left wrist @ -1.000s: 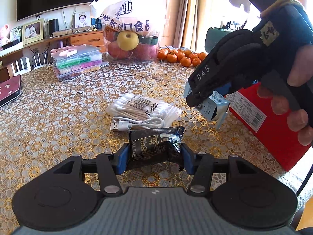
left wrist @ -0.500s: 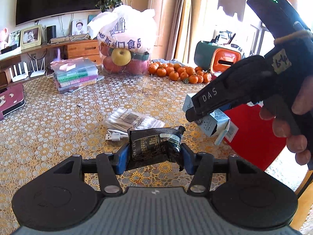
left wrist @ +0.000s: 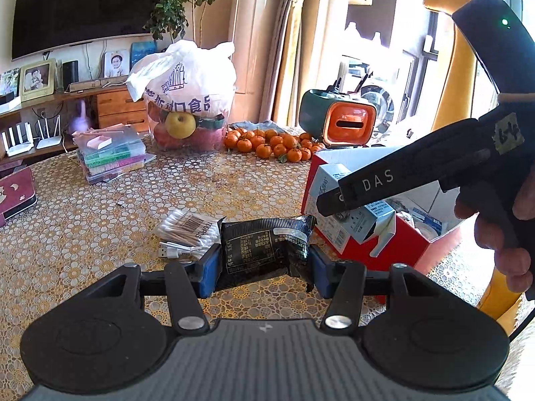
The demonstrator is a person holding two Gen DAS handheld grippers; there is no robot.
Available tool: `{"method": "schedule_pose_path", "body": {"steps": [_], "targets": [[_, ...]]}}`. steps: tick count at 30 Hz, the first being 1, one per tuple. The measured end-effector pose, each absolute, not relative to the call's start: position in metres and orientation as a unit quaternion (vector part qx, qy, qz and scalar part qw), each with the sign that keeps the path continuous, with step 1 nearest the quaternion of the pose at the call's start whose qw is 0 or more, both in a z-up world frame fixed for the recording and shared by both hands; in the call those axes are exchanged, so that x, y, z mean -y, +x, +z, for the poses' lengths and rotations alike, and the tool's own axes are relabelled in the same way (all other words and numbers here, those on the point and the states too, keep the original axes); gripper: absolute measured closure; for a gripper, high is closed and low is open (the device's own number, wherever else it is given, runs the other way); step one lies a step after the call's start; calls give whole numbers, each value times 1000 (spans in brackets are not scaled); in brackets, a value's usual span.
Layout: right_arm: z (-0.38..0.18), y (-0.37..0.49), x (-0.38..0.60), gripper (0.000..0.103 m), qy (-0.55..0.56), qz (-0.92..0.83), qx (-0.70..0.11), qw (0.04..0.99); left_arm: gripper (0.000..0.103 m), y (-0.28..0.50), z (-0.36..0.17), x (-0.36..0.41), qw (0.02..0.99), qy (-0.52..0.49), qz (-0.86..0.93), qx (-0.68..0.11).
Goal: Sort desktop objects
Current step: 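Carry the black packet and light-blue box with both tools over the shoebox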
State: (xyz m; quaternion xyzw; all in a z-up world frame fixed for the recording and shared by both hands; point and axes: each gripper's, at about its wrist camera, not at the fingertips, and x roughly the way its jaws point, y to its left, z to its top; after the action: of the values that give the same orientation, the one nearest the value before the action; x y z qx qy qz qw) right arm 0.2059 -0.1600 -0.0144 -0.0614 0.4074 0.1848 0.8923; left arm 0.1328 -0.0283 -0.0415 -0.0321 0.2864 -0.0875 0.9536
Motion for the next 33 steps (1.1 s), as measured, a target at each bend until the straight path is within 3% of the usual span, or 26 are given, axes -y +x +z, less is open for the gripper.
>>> {"method": "schedule_pose_path", "body": {"steps": [16,33], "targets": [[21,176,216,74,-46,175,-371,911,49,122,-4,76,949,10,-145,-278],[33,197,299,74,-19,116,-356,927,49,158,13,138,937,41,-205,-280]]}}
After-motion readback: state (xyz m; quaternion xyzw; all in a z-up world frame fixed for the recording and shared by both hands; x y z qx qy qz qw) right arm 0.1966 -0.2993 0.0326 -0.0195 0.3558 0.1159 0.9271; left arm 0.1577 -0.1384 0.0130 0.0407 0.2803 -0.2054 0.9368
